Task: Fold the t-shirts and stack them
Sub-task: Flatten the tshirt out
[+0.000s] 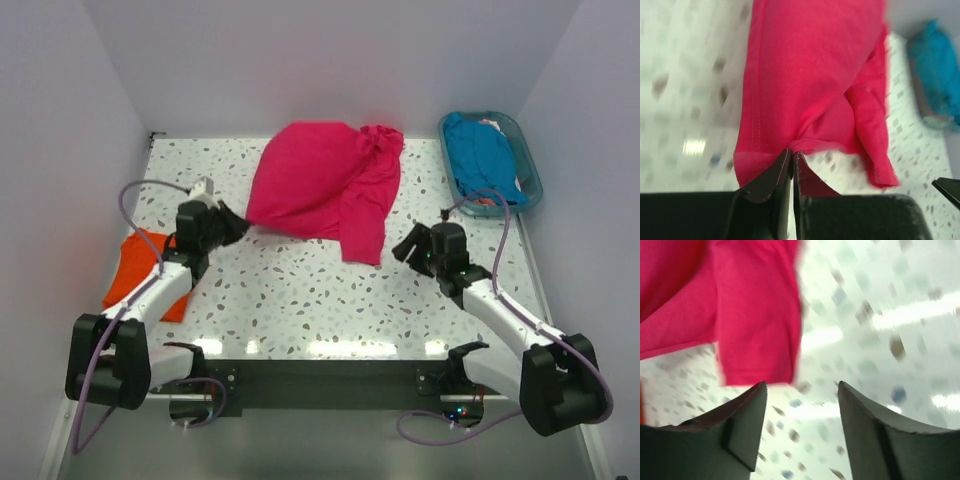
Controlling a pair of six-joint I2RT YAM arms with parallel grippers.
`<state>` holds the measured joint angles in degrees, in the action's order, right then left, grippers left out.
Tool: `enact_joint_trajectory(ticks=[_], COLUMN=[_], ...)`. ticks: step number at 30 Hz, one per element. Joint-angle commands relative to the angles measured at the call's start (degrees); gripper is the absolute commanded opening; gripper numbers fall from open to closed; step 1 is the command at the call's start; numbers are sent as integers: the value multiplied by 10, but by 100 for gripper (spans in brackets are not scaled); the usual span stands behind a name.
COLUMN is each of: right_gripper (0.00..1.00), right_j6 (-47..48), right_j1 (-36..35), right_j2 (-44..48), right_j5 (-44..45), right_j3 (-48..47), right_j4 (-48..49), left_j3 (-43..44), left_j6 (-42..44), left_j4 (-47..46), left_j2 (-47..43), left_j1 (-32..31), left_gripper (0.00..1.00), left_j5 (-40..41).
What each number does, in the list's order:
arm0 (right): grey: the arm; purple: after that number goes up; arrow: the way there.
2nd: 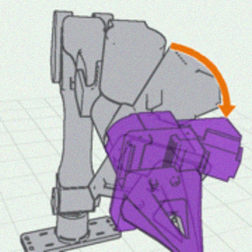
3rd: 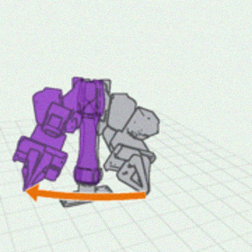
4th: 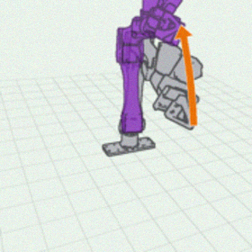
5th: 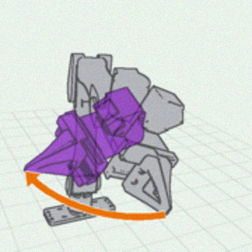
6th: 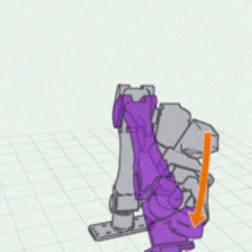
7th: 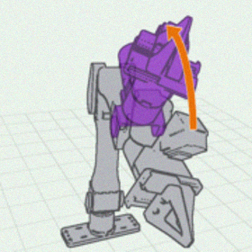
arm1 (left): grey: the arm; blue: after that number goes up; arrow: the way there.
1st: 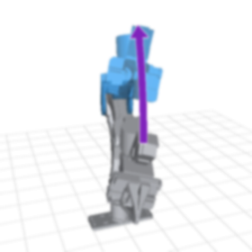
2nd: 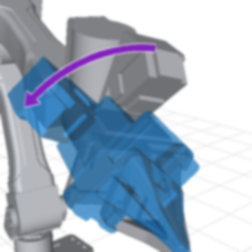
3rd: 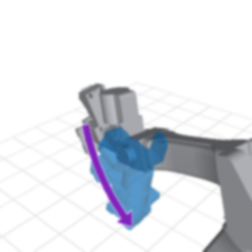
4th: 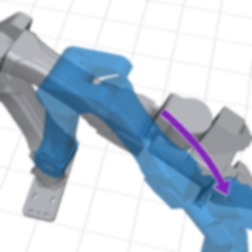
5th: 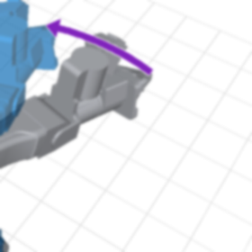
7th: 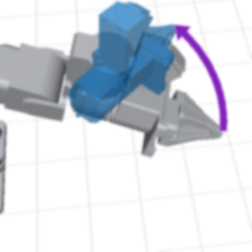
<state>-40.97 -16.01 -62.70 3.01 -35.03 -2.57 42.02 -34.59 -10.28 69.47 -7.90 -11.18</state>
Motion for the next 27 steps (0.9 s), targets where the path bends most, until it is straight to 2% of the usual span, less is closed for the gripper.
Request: enact_joint_trajectory(ticks=[1, 2, 5, 6, 9, 11, 15, 16, 17, 19, 23, 27], right_gripper=[65, 67, 71, 71, 71, 70, 64, 58, 54, 50, 50, 50], right_j6=[-46, -45, -32, -25, 19, 63, 120, 128, 142, 156, 183, 192], right_j1=[0, 0, -2, -3, -29, -57, -160, -175, -190, -219, -248, -270], right_j2=[48, 51, 77, 85, 99, 67, -68, -95, -156, -214, -342, -393], right_j5=[-29, -29, -29, -28, 20, 57, 120, 138, 151, 170, 188, 194], right_j3=[70, 81, 100, 96, 57, 22, -120, -140, -159, -213, -288, -344], right_j4=[49, 29, -6, -14, -56, -78, -113, -113, -120, -125, -151, -182], left_j3=[-118, -156, -203, -210, -228, -220, -193, -189, -183, -185, -198, -202], left_j6=[-106, -117, -135, -135, -136, -138, -138, -137, -137, -137, -145, -152], left_j4=[-43, -42, -43, -29, 11, 31, 88, 97, 102, 134, 141, 125], left_j2=[-28, -22, -10, -20, -71, -96, -127, -127, -127, -126, -109, -72], left_j1=[3, 3, 2, 2, 2, 2, 1, -1, -4, -18, -64, -94], left_gripper=[14, 20, 24, 34, 39, 43, 45, 45, 46, 47, 52, 54], left_j5=[41, 41, 41, 47, 88, 111, 133, 134, 141, 145, 177, 183])
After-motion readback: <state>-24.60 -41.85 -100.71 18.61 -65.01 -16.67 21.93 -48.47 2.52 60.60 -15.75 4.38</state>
